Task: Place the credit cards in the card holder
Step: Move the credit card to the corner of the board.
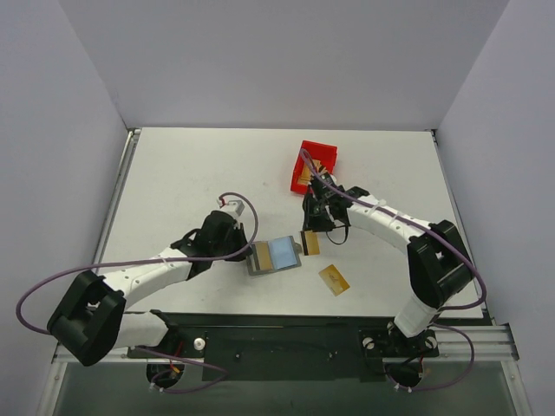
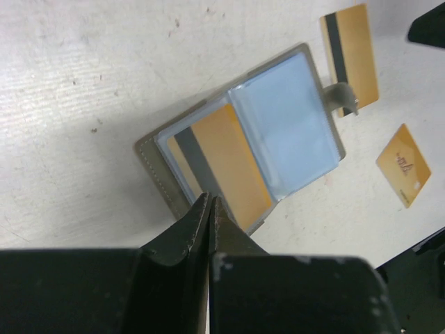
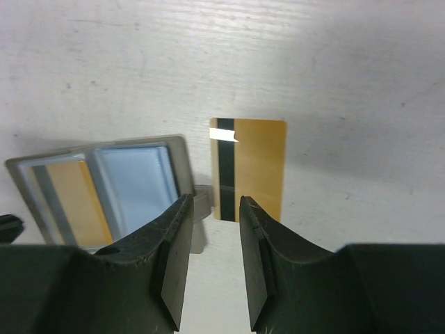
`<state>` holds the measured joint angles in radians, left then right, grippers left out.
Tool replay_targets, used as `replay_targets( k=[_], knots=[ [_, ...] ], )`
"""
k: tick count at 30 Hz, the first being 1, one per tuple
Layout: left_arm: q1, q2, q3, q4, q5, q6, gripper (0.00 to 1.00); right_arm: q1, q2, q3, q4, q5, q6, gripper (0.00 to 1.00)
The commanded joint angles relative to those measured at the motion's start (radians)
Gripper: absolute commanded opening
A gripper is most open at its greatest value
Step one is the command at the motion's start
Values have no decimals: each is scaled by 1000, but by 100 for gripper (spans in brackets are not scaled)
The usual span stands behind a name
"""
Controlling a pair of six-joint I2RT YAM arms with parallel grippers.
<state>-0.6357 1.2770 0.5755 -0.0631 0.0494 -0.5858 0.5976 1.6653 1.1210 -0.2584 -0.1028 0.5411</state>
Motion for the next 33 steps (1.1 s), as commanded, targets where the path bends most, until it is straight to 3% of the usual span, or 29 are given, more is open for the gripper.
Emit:
replay_targets(
  k=[1,6,10,13,15,20,23,25,33],
  knots=[
    [11,-59,64,-12,-29,33,10,-19,-16,-35,-47,54,-7,29],
    [24,-90,83,-30,-36,44,16,-27,-18,-61,-28,32,-7,30],
    [24,-97,89,-12,-20,55,25,-33,13,-61,-28,38,-9,30],
    [24,-84,99,-14,-22,60,42,-47,43,-55,-25,22,-12,30],
    [25,-80,106,-24,-39,63,48,-54,70,-44,-30,21,-23,30],
    [24,-106,99,-24,-72,69,54,-62,77,-46,-108,69,0,26],
    [22,-105,106,-35,-83,72,67,-62,45,-99,-151,145,45,26],
    [24,-102,113,-41,-91,70,86,-61,8,-139,-177,173,83,26],
    [27,-104,150,-82,-232,29,89,-58,-139,-305,-212,190,187,26]
  ],
)
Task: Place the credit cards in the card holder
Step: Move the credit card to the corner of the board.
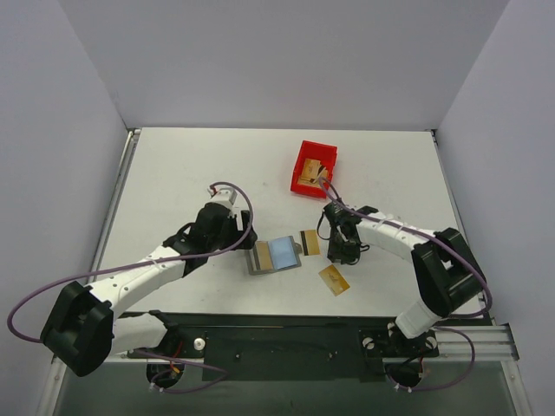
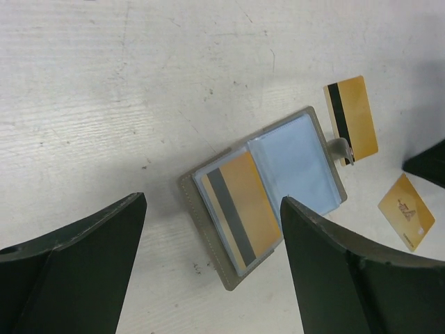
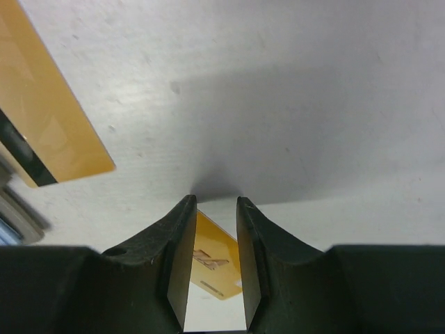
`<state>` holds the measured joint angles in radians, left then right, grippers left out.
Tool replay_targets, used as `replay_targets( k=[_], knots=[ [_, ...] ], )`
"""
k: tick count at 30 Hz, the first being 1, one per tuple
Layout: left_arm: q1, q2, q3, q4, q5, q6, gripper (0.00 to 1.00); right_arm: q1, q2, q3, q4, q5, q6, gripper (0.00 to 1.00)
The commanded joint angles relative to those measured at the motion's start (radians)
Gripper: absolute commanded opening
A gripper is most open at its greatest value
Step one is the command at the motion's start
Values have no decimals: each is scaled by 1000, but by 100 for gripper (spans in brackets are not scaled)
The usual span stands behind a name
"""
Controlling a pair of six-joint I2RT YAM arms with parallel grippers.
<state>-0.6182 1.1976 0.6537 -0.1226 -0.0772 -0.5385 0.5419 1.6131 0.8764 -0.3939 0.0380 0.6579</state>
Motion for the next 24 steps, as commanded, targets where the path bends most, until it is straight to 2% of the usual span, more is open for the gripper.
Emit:
replay_targets(
  k=[1,5,6,10,12,16,24],
  knots=[
    [11,-23,81,-40,-113,-18,89,-2,-96,-73,-77,56,83,26],
    [46,-1,113,-68,-125,-58,89,-3,-131,-117,-68,39,89,27],
    [61,3,113,-69,-121,-69,87,-3,-131,-120,-62,25,86,27],
    [109,-30,47,44,-6,-103,84,0,-133,-160,-19,-29,85,27],
    [110,-35,41,57,14,-117,87,0,-142,-191,9,-90,88,27],
    [110,-13,64,21,40,-130,88,13,-185,-260,56,-139,100,27],
    [100,-4,40,18,116,-138,88,93,-259,-335,58,-150,134,27]
  ],
)
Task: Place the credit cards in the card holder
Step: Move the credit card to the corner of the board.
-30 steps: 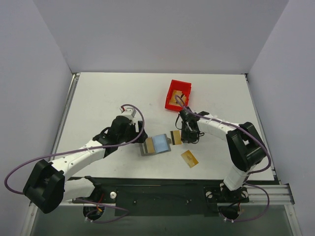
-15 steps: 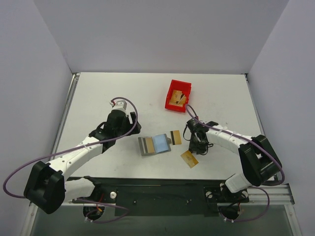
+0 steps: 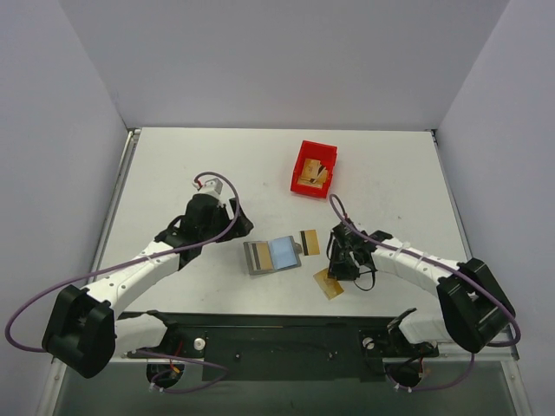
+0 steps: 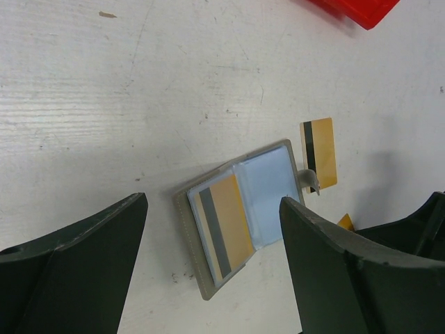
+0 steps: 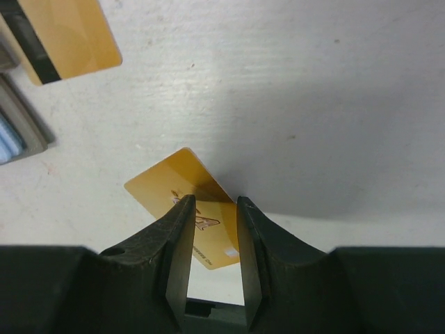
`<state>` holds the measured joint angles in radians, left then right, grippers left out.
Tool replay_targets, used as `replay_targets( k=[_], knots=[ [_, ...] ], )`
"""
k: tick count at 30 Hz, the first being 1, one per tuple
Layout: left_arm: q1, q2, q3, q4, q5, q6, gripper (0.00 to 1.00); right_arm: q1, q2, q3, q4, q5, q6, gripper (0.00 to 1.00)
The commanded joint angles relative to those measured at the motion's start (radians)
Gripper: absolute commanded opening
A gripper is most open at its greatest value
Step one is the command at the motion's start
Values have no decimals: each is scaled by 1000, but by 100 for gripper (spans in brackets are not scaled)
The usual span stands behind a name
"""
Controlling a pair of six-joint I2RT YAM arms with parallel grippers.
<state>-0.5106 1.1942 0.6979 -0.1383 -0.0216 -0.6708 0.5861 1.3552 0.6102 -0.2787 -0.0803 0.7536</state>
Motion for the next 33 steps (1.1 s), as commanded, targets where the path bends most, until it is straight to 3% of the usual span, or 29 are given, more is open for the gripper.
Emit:
replay_targets(
  k=[1,10,17,26,33],
  knots=[
    [-20,-2,-9,35,60,2,88,58,-2,-73,-56,-32,47,27],
    [-221,-2,-55,8,-57,8,88,190,31,-81,1,-19,98,27],
    [-259,-15,-112,45,-51,-32,88,208,32,-53,9,37,102,27],
    [-275,-7,-117,48,-38,-19,88,196,37,62,-111,204,102,30],
    [-308,2,-129,78,-34,-23,85,193,101,77,-65,171,81,30]
  ],
)
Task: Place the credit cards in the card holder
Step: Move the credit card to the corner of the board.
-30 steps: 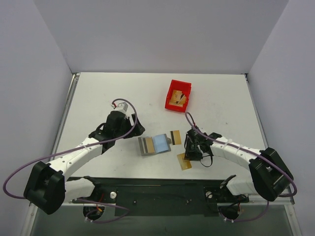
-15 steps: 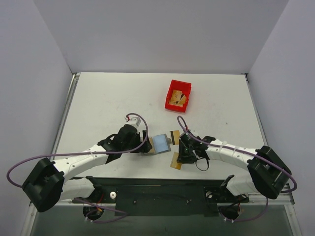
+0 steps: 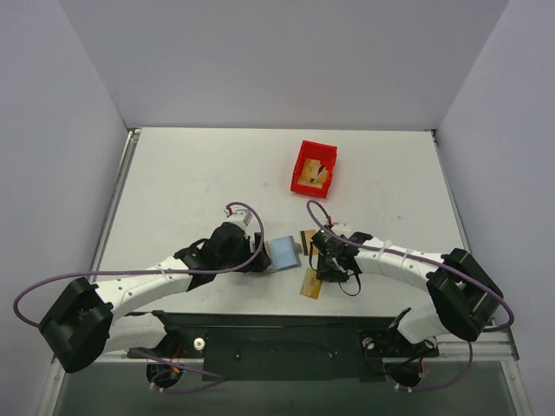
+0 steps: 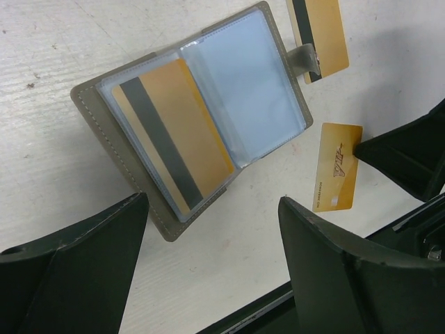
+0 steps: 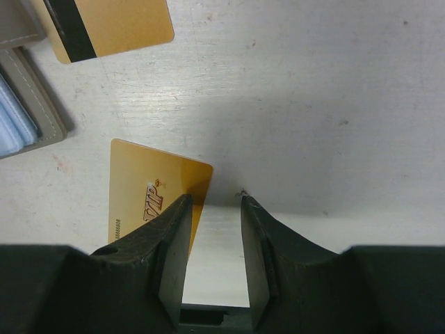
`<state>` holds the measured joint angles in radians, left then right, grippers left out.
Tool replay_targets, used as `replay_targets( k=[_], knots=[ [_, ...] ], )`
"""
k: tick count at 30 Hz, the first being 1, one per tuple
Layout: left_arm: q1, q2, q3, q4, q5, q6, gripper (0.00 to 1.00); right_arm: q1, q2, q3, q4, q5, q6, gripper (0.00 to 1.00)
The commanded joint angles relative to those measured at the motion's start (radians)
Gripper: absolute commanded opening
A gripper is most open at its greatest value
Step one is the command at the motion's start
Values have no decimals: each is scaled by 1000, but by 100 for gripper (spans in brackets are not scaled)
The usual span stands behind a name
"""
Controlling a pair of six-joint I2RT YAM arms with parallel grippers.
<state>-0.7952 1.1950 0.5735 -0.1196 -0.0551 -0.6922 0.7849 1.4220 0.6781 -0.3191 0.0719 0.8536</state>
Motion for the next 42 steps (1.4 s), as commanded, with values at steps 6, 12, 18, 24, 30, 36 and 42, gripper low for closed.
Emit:
replay_targets(
  k=[6,12,18,24,30,36,42],
  knots=[
    [-94,40,-26,104,-2,-15,82,-1,67,-8,81,-110,-48,30],
    [-147,104,-43,185,-3,-38,68,-1,90,-31,169,-210,-64,29],
    [-177,140,-32,216,9,-46,55,14,117,-28,196,-268,-77,29],
    [-206,124,-27,161,-20,-58,52,40,114,-38,173,-277,-70,29],
    [-188,110,-47,92,-92,-118,49,65,129,-46,178,-284,-70,29],
    [-190,120,-49,214,19,-99,46,68,137,-43,179,-281,-74,28],
    [-200,113,-70,301,126,-70,41,68,137,-49,175,-268,-68,28]
  ],
)
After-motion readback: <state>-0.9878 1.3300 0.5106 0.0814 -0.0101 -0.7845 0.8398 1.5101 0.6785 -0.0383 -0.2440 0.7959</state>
